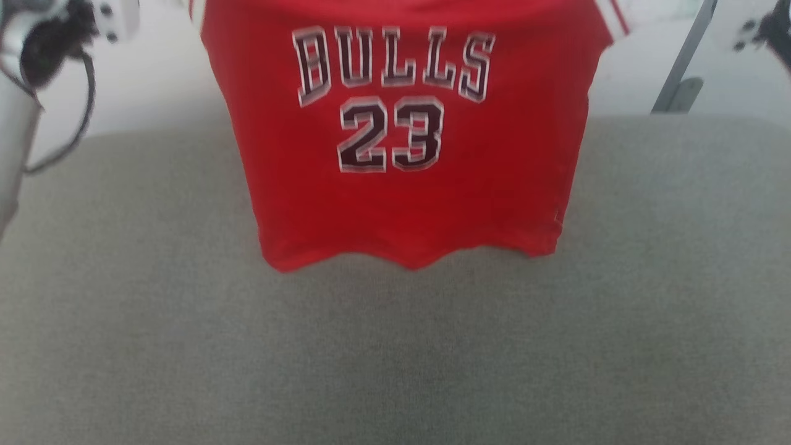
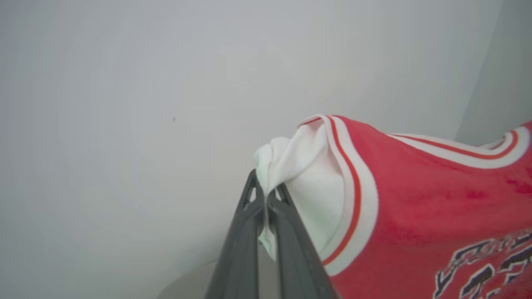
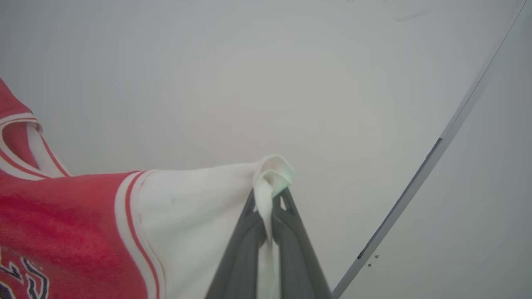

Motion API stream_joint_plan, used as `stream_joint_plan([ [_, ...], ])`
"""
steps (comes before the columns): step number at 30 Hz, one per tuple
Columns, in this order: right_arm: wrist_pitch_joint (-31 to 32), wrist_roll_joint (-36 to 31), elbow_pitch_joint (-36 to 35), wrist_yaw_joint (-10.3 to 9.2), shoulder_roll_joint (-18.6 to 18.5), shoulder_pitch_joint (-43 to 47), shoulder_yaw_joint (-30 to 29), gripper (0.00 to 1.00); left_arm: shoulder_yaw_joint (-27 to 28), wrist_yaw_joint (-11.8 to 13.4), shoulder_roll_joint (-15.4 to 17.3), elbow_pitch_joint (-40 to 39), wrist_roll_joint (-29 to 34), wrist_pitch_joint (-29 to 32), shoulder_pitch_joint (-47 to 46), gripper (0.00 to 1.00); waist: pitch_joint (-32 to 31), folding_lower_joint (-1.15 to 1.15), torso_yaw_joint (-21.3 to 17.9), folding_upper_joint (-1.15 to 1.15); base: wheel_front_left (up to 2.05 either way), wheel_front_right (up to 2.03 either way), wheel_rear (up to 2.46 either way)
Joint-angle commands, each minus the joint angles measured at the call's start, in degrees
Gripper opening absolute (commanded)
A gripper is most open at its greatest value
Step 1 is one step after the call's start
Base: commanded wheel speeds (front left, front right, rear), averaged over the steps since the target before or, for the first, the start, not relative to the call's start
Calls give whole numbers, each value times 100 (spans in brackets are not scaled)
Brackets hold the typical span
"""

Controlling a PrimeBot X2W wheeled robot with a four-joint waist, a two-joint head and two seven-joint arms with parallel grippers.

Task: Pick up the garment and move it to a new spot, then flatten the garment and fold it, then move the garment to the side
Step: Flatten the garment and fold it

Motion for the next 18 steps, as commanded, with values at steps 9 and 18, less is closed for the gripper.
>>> stream_joint_plan([
  [9, -1765, -914, 1227, -8, 262, -1642, -57, 0, 102, 201, -332, 624, 582, -1435, -1475, 0, 1675, 0, 25, 0, 0, 0, 0],
  [18, -3184, -2627, 1822, -8, 521, -2887, -774, 0, 210, 445, -567, 1089, 1133, -3503, -2729, 0, 2646, 0, 148, 0, 0, 0, 0],
])
